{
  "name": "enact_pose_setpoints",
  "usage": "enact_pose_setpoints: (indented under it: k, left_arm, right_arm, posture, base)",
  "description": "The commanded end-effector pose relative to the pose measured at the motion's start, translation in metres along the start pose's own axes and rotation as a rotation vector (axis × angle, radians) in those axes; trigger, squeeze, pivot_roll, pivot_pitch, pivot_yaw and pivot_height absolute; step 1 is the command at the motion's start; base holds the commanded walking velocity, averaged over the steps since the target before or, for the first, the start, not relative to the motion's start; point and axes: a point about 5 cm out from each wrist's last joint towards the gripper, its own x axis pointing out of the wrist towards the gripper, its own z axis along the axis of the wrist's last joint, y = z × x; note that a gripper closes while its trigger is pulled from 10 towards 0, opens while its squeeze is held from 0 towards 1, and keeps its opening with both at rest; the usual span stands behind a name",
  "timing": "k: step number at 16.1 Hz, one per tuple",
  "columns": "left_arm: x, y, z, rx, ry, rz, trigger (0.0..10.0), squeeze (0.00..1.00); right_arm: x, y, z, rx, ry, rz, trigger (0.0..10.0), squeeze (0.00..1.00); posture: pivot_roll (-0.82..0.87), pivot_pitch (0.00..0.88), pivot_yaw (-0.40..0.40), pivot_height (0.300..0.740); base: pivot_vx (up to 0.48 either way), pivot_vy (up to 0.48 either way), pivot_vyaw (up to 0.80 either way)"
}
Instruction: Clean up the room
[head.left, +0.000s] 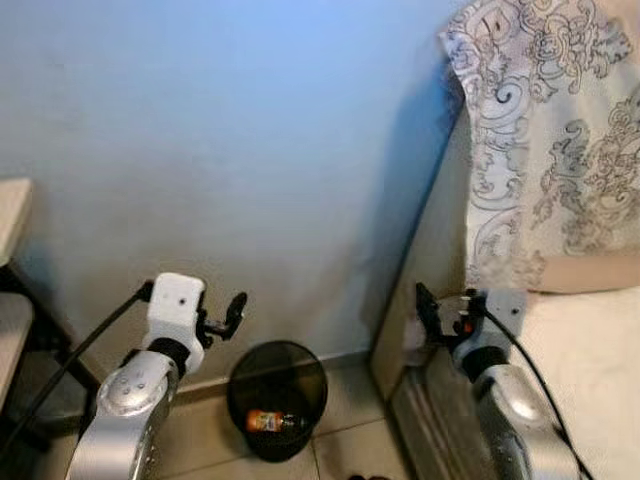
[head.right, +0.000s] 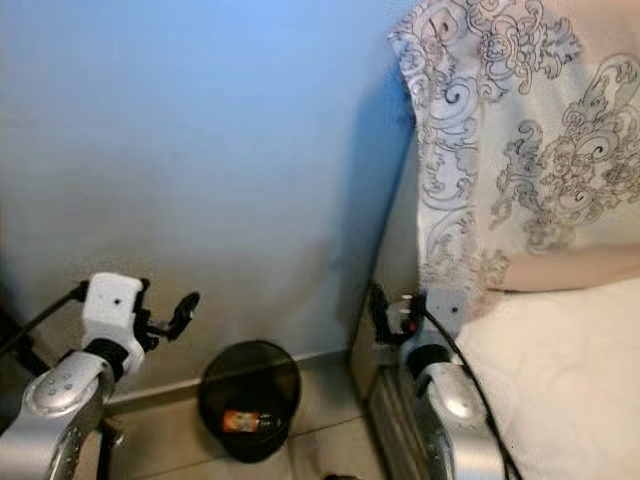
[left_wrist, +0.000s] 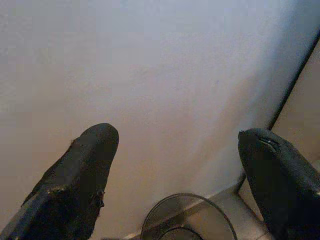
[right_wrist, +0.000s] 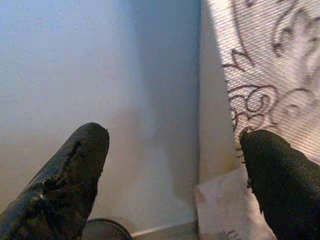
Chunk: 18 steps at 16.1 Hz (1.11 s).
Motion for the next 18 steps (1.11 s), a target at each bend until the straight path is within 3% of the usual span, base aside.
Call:
enact_pose_setpoints:
  k: [1, 5, 7, 15, 18]
  left_arm:
    - [0.002, -0.004, 0.005, 0.042, -0.033, -0.015, 10.0, 0.00]
    - [0.010, 0.001, 0.011, 0.088, -0.075, 0.019, 10.0, 0.00]
    - [0.012, 0.001, 0.018, 0.103, -0.096, 0.006, 10.0, 0.00]
    - [0.025, -0.001, 0.029, 0.173, -0.120, -0.020, 10.0, 0.00]
    - [0.027, -0.003, 0.029, 0.116, -0.138, -0.007, 10.0, 0.00]
  right_arm:
    - [0.001, -0.008, 0.009, -0.029, -0.048, -0.064, 10.0, 0.00]
    - [0.003, 0.005, 0.001, 0.028, 0.003, 0.033, 10.0, 0.00]
    - [0.008, 0.013, 0.005, 0.002, -0.014, 0.077, 10.0, 0.00]
    - [0.025, 0.021, 0.012, 0.012, -0.011, 0.115, 10.0, 0.00]
    - [0.026, 0.019, 0.014, 0.003, -0.016, 0.095, 10.0, 0.00]
  posture:
    - [0.08, 0.000, -0.026, 0.740]
    - [0.08, 0.000, -0.037, 0.740]
    - [0.09, 0.000, -0.022, 0.740]
    - [0.11, 0.000, -0.018, 0.740]
    - [0.08, 0.000, -0.020, 0.740]
  base:
    - [0.000, 0.000, -0.80]
    - [0.000, 0.000, -0.80]
    - [0.000, 0.000, -0.80]
    - [0.000, 0.000, -0.80]
    - [0.000, 0.000, -0.80]
